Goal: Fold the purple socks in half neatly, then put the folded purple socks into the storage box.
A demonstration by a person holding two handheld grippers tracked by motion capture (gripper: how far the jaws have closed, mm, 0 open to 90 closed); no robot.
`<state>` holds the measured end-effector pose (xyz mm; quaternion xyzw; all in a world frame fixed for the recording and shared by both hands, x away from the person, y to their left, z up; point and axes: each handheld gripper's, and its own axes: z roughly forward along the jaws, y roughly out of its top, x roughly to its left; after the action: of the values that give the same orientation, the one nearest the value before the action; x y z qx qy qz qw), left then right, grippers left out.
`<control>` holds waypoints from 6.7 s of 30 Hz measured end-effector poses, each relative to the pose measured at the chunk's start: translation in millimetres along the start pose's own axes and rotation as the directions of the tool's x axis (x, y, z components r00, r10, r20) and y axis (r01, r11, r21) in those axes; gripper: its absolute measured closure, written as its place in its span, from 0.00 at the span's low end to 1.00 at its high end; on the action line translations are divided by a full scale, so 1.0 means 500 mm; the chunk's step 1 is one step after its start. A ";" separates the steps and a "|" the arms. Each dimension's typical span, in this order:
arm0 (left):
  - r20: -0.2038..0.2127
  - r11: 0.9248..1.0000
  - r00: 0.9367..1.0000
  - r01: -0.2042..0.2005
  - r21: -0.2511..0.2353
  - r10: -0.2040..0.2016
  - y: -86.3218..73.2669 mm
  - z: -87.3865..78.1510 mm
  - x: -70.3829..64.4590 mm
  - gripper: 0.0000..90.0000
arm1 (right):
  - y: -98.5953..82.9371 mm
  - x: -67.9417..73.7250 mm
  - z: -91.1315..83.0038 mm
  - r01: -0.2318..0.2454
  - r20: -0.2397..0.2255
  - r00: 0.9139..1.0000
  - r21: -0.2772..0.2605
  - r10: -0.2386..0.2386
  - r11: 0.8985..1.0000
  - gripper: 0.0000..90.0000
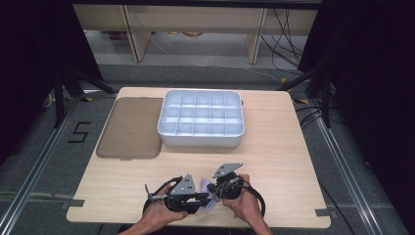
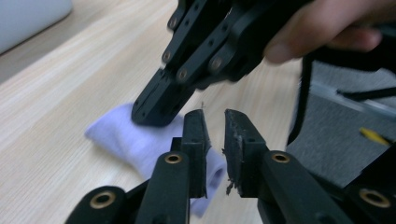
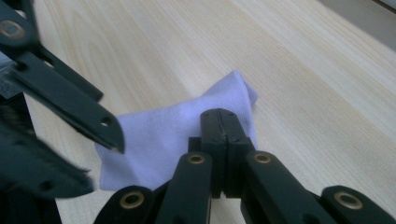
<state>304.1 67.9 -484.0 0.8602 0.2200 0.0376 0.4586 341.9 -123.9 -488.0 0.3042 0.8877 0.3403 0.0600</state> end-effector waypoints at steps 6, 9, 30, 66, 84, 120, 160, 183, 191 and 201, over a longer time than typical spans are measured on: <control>-0.030 0.996 0.999 -0.026 0.084 0.029 -0.025 0.029 0.002 0.94 | 0.000 -0.005 0.002 0.028 -0.006 1.000 -0.003 -0.028 1.000 1.00; -0.033 0.996 0.999 -0.034 0.085 0.037 -0.024 0.025 0.009 0.94 | -0.001 0.002 -0.002 -0.017 -0.011 1.000 0.010 0.018 1.000 1.00; -0.104 0.991 0.989 -0.098 0.094 0.108 -0.033 0.016 0.031 0.92 | -0.007 -0.003 -0.028 -0.039 0.022 0.999 -0.037 0.040 0.999 0.90; -0.115 0.985 0.982 -0.134 0.110 0.146 -0.038 0.016 0.023 0.92 | 0.011 -0.063 0.020 -0.238 -0.108 0.962 0.108 0.250 0.965 0.57; -0.095 0.985 0.985 -0.133 0.105 0.144 -0.039 0.013 0.024 0.89 | 0.010 -0.037 0.035 -0.181 -0.105 0.977 0.067 0.187 0.981 0.69; -0.279 0.984 0.946 0.177 0.031 -0.162 -0.138 -0.165 0.113 0.27 | 0.027 0.007 -0.015 -0.005 -0.015 1.000 -0.039 0.005 0.999 0.80; -0.283 0.980 0.941 0.198 0.021 -0.184 -0.139 -0.164 0.128 0.21 | 0.212 -0.183 -0.190 -0.023 0.325 0.945 -0.024 0.030 0.999 0.80; -0.297 0.989 0.948 0.140 0.055 -0.118 -0.139 -0.167 0.127 0.18 | 0.278 -0.286 -0.165 -0.072 0.401 0.914 0.010 0.062 0.997 0.80; -0.292 0.987 0.947 0.153 0.039 -0.135 -0.138 -0.166 0.124 0.19 | 0.284 -0.297 -0.137 -0.060 0.419 0.907 0.062 0.028 0.996 0.80; -0.290 0.987 0.947 0.157 0.042 -0.138 -0.139 -0.167 0.124 0.19 | 0.285 -0.311 -0.075 -0.068 0.425 0.905 0.161 -0.007 0.985 0.80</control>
<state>313.7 191.5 -500.0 0.8410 0.3489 0.1201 0.3956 527.1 -152.5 -383.7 0.3886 0.8747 0.1890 0.2196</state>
